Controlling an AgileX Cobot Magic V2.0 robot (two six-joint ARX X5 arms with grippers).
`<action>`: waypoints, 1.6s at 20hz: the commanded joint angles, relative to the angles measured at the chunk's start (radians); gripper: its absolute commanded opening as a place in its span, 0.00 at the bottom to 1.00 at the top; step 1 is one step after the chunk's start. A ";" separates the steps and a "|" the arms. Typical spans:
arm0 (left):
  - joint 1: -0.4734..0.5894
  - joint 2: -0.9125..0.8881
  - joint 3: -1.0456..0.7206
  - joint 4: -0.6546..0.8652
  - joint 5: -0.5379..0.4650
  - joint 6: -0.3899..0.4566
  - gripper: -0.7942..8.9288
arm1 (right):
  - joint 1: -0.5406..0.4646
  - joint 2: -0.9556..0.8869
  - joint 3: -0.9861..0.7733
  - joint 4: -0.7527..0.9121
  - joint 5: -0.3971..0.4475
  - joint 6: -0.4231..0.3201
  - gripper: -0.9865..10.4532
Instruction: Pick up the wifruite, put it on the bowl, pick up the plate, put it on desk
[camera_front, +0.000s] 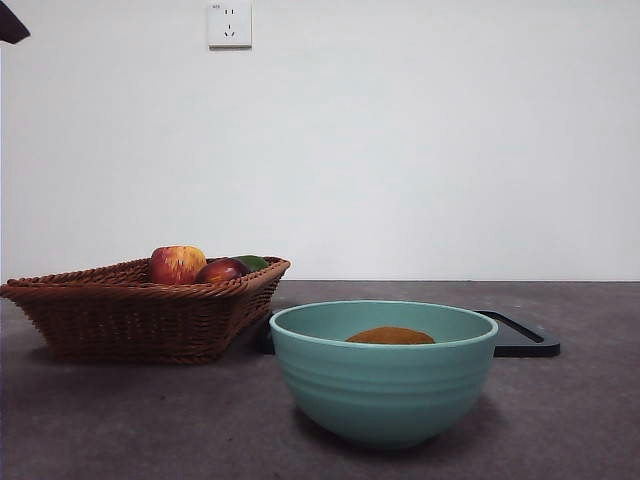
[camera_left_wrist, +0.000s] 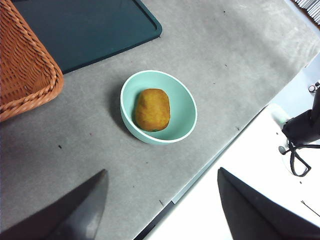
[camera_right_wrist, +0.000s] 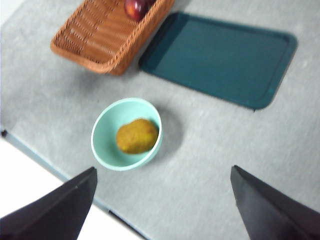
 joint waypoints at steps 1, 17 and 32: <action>-0.006 0.005 0.006 0.012 0.005 -0.005 0.44 | 0.021 0.026 0.016 -0.008 -0.003 0.013 0.46; -0.006 0.005 0.006 0.018 0.005 0.010 0.44 | 0.322 0.335 -0.412 0.632 0.097 0.301 0.37; -0.006 0.005 0.006 0.016 0.005 0.010 0.44 | 0.450 0.617 -0.412 0.876 0.249 0.332 0.14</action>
